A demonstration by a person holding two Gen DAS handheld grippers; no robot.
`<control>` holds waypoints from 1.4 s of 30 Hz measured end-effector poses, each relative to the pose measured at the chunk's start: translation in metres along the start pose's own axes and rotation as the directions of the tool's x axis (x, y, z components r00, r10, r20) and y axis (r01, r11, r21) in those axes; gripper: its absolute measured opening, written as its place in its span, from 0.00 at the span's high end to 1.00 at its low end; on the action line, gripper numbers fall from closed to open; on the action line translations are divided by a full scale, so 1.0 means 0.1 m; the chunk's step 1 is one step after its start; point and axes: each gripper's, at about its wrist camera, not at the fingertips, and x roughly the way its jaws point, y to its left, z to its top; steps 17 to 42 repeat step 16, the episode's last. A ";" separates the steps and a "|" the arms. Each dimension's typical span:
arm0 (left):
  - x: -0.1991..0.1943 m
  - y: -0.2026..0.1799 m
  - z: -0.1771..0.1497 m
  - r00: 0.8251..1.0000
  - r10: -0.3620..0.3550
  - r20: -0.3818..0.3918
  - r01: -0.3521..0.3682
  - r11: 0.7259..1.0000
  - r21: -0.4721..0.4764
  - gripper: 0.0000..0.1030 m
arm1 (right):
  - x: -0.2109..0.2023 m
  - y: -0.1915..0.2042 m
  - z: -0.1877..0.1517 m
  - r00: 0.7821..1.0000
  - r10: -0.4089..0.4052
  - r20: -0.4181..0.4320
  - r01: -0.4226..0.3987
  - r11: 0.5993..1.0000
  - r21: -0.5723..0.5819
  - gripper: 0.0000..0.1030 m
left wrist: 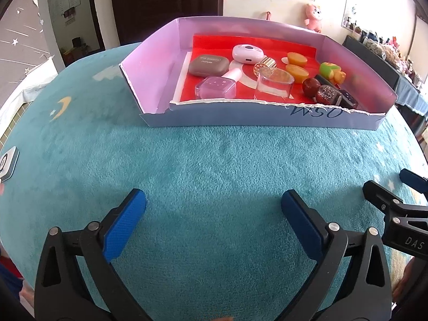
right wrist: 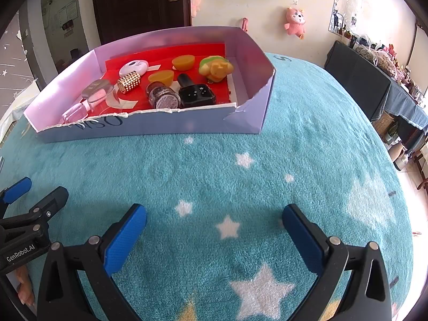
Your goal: Organize rigid objects
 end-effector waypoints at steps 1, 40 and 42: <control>0.00 0.00 0.00 1.000 0.000 0.001 0.000 1.000 0.001 0.00 | 0.00 0.00 0.00 1.000 0.000 0.000 0.000 1.000 0.000 0.00; 0.00 0.00 -0.01 1.000 -0.004 0.002 0.004 1.000 0.006 0.00 | 0.00 -0.01 0.00 1.000 0.000 0.000 0.000 1.000 0.000 0.00; 0.00 0.00 -0.01 1.000 -0.004 0.002 0.004 1.000 0.006 0.00 | 0.00 -0.01 0.00 1.000 0.000 0.000 0.000 1.000 0.000 0.00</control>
